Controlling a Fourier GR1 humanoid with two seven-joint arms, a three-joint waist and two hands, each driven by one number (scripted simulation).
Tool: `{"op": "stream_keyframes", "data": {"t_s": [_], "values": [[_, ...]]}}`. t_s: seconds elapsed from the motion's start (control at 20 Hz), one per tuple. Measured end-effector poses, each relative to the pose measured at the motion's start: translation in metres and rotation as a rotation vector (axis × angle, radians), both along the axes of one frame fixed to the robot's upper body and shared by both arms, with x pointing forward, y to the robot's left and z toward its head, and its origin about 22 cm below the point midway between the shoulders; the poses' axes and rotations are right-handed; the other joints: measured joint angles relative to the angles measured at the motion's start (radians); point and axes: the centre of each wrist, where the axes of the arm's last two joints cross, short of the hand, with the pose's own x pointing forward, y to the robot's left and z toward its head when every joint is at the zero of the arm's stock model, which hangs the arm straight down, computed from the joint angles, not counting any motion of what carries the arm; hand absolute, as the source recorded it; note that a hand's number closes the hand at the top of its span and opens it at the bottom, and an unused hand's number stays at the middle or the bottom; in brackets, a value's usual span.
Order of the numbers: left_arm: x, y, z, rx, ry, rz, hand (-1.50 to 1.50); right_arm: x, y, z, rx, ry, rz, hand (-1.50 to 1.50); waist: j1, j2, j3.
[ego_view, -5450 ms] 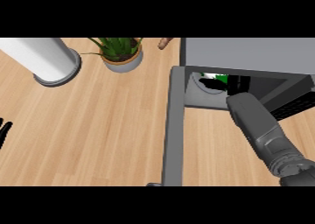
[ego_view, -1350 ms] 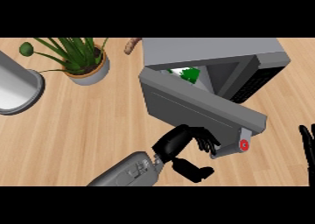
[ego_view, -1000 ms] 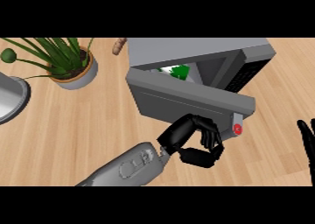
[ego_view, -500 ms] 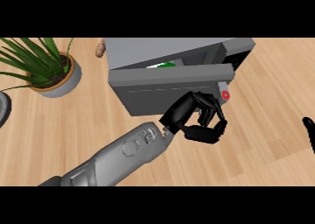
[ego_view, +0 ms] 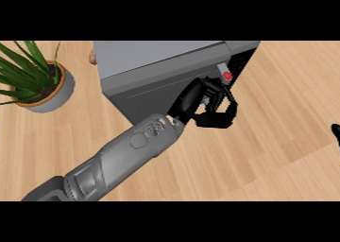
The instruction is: Pick up the milk, place it into the microwave and close the microwave
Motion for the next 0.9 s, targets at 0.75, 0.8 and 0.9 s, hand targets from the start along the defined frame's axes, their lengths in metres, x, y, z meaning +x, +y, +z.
{"op": "stream_keyframes", "data": {"t_s": [0.75,0.8,0.9], "values": [[0.004,0.013,-0.004,-0.031,-0.026,0.116,1.50,0.005,-0.009,0.024,-0.048,-0.014,0.027,-1.50,-0.054,0.000,0.000],[0.004,0.013,-0.004,-0.034,-0.028,0.124,1.50,0.006,-0.011,0.025,-0.052,-0.016,0.026,-1.50,-0.057,0.000,0.000],[0.003,0.014,-0.005,-0.037,-0.034,0.136,1.50,0.006,-0.013,0.028,-0.064,-0.020,0.023,-1.50,-0.062,0.000,0.000]]}}
